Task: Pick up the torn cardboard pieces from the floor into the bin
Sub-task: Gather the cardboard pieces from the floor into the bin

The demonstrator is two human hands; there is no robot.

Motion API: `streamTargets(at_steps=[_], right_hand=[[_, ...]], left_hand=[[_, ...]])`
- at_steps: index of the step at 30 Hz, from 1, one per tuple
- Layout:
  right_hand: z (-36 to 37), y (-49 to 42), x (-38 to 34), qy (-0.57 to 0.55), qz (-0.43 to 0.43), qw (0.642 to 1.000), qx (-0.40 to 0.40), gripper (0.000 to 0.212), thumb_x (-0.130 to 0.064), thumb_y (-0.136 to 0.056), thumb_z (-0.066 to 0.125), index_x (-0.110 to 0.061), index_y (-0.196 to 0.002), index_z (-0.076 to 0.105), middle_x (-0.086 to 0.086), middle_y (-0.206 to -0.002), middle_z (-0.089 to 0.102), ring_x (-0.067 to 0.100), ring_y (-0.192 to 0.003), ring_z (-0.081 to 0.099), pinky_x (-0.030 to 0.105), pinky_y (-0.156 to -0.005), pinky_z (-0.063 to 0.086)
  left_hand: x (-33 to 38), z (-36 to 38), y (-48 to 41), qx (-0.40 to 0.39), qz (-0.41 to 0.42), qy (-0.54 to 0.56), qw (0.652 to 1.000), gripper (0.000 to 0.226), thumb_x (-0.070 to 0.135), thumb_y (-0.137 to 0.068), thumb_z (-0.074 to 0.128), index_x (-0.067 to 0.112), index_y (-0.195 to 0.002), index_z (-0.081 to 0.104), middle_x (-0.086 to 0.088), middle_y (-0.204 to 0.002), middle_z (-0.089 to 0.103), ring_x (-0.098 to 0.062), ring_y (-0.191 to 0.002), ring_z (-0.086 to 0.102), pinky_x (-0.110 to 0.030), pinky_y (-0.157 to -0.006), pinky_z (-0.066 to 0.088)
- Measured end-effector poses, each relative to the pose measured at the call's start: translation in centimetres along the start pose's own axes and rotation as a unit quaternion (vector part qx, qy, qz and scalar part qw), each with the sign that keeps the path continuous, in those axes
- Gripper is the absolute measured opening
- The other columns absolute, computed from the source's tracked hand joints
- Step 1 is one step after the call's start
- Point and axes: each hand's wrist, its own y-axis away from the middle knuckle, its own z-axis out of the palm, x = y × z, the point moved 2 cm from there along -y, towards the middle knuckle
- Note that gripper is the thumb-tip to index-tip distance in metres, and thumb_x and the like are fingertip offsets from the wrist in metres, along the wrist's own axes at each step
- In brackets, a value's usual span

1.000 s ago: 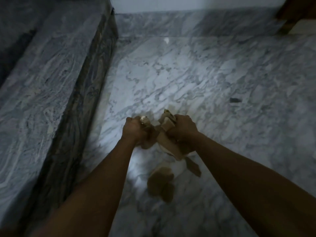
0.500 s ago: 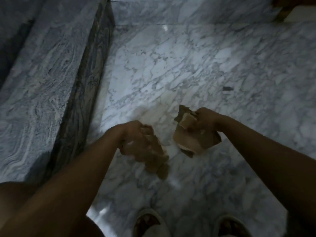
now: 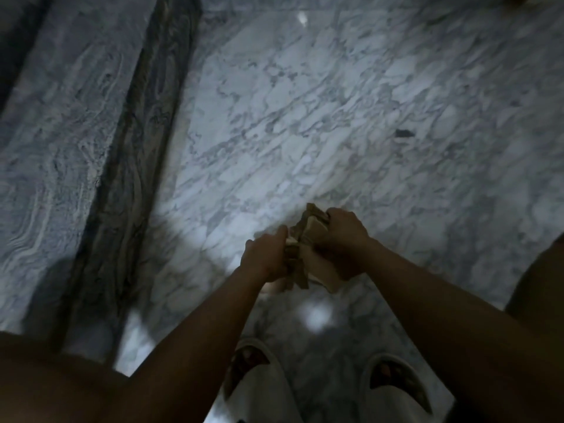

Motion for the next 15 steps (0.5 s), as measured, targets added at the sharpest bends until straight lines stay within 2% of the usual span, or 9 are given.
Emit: streamTargets(at_steps=[3, 6, 9, 11, 13, 15], right_hand=[[-0.2, 0.0, -0.9, 0.002, -0.011, 1.000, -0.004, 0.048, -0.042, -0.069, 0.078, -0.013, -0.105, 0.061, 0.008, -0.103, 0.062, 0.029, -0.097, 0.061, 0.034, -0.075, 0.050], [-0.9, -0.1, -1.4, -0.029, -0.035, 0.998, -0.038, 0.054, -0.051, -0.069, 0.067, -0.015, -0.109, 0.061, 0.007, -0.106, 0.063, 0.028, -0.102, 0.060, 0.034, -0.079, 0.048], [-3.0, -0.4, -1.0, -0.130, -0.034, 0.991, -0.009, 0.053, -0.049, -0.054, 0.070, -0.026, -0.102, 0.067, 0.000, -0.098, 0.068, 0.023, -0.100, 0.066, 0.030, -0.077, 0.050], [-4.9, -0.9, -0.1, -0.202, -0.030, 0.978, 0.047, 0.064, -0.051, -0.048, 0.070, -0.024, -0.106, 0.069, 0.004, -0.104, 0.072, 0.023, -0.101, 0.067, 0.038, -0.084, 0.055], [-6.5, -1.4, 0.6, -0.251, -0.025, 0.965, 0.076, 0.069, -0.041, -0.054, 0.075, -0.016, -0.118, 0.066, 0.008, -0.112, 0.071, 0.028, -0.105, 0.066, 0.048, -0.091, 0.055], [-7.8, -1.6, 0.6, -0.275, -0.014, 0.957, 0.086, 0.064, -0.031, -0.063, 0.082, -0.013, -0.122, 0.063, 0.010, -0.114, 0.069, 0.030, -0.104, 0.066, 0.051, -0.090, 0.056]], left_hand=[[-0.4, -0.2, 0.1, 0.004, -0.029, 0.025, 0.999, 0.056, 0.042, -0.068, 0.080, 0.025, -0.112, 0.048, 0.001, -0.105, 0.060, -0.025, -0.098, 0.058, -0.041, -0.082, 0.048], [-1.8, -2.0, -0.3, 0.009, -0.046, 0.034, 0.998, 0.042, 0.047, -0.072, 0.073, 0.020, -0.102, 0.063, -0.007, -0.108, 0.067, -0.029, -0.101, 0.063, -0.032, -0.079, 0.050], [-3.6, -5.4, 0.0, 0.043, -0.090, 0.114, 0.988, 0.051, 0.059, -0.051, 0.073, 0.026, -0.088, 0.060, -0.002, -0.095, 0.069, -0.024, -0.090, 0.066, -0.025, -0.073, 0.047], [-4.6, -7.4, -0.1, 0.064, -0.099, 0.169, 0.979, 0.042, 0.046, -0.057, 0.081, 0.027, -0.088, 0.060, 0.002, -0.086, 0.067, -0.022, -0.082, 0.066, -0.025, -0.071, 0.048], [-5.0, -9.1, -0.2, 0.069, -0.087, 0.190, 0.976, 0.031, 0.035, -0.067, 0.081, 0.026, -0.089, 0.061, 0.005, -0.083, 0.065, -0.018, -0.076, 0.062, -0.024, -0.068, 0.048], [-4.6, -10.2, 0.0, 0.047, -0.055, 0.242, 0.967, 0.020, 0.027, -0.070, 0.079, 0.021, -0.081, 0.063, 0.012, -0.071, 0.065, -0.011, -0.065, 0.060, -0.018, -0.056, 0.048]])
